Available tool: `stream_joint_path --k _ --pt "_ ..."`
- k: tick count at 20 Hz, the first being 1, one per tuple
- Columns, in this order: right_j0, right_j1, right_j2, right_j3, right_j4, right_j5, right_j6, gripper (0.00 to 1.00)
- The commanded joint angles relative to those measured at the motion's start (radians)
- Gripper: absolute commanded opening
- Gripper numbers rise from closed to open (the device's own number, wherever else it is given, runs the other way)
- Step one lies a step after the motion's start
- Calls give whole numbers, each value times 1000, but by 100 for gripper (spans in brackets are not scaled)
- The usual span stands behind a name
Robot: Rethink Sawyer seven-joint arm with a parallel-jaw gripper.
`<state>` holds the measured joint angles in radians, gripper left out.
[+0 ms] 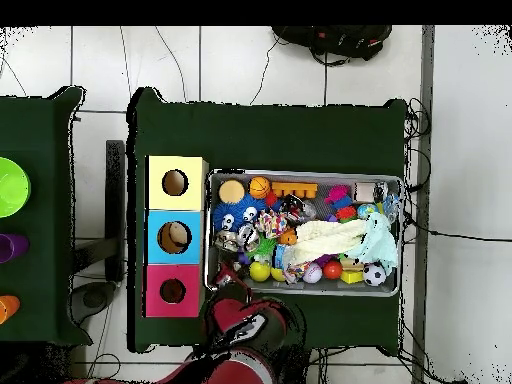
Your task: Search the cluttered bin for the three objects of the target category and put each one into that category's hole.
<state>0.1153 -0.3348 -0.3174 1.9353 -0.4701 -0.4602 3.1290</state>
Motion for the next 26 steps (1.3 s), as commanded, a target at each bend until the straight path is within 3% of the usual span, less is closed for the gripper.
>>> stream_joint_path --k 1,10,17,24,26 --pt "-49 252 186 -140 -33 80 -31 0" --pt "-72 242 204 -135 -63 68 -20 0" --pt "-112 212 240 -118 -87 124 -13 0" --pt "-194 -12 337 39 -111 248 16 0" --pt "-252 -66 385 69 -126 295 5 0"
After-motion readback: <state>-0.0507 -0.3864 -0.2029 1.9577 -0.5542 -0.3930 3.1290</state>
